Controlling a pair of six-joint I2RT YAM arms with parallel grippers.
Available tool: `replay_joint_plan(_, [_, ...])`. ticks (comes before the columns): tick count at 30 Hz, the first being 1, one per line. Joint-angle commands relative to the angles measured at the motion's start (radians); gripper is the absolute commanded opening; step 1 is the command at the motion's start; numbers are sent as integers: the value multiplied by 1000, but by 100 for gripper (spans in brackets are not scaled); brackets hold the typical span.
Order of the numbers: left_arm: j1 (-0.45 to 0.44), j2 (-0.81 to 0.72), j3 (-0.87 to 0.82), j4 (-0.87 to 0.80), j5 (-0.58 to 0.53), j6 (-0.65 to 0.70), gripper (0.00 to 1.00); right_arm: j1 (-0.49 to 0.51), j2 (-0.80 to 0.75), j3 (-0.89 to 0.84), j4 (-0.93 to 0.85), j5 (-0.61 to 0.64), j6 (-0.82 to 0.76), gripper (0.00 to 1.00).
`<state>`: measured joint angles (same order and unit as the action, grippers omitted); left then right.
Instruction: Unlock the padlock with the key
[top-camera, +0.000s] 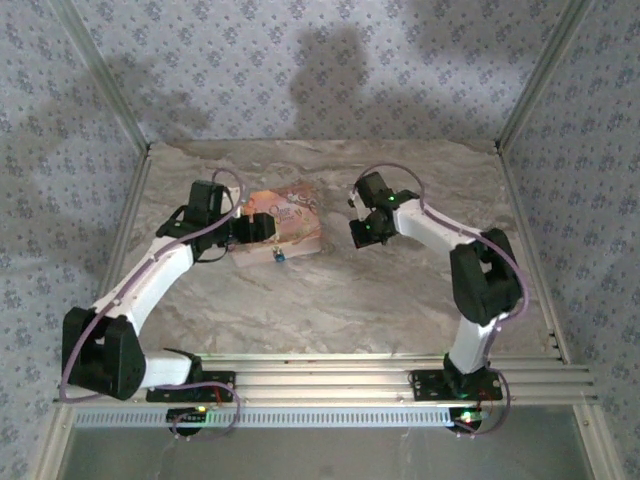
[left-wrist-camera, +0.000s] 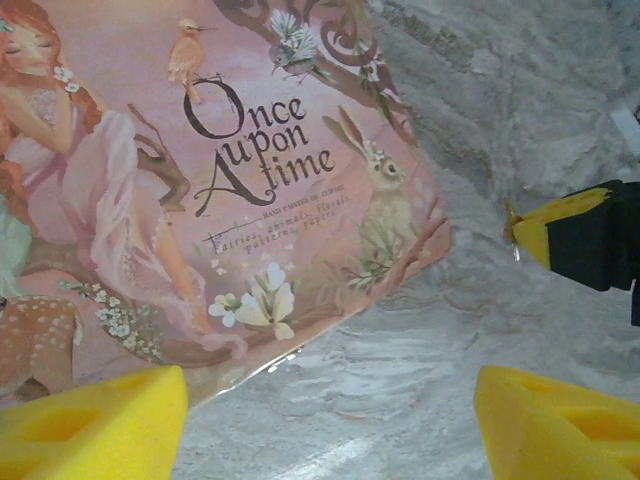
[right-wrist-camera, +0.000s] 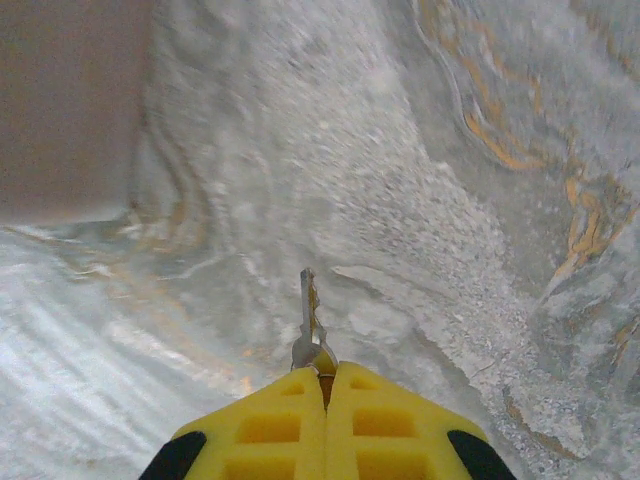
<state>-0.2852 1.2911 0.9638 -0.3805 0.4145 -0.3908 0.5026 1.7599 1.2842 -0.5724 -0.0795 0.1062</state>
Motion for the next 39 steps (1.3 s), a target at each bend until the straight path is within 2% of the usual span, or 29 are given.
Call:
replay_joint_plan(1, [22,-58,-17,66,106,-47,76,40,-108,-41,79,-31,-70,0])
replay_joint_plan(9, [14,-142,-44,208,196,-110,73,174,-324,-83,154,-4,-112,0])
replay_joint_plan(12, [-39,-149,-32,231,188,-110,73,218,-376,-83,172,19,-97,0])
replay_joint_plan(16, [-123,-144,-32,302,197,-106,72,253,-439,-143,221,-16,-69,0])
replay_joint_plan(23, [-210,-134,-62,456,239,-121,62,274,-483,-172,233,-80,-41,0])
replay_joint_plan(31, [-253,-65,-42,467,254,-121,48,300,-509,-201,259,-102,-33,0])
replay_joint_plan(39, [-292,-18,-42,481,257,-130,45,306,-530,-226,287,-104,-18,0])
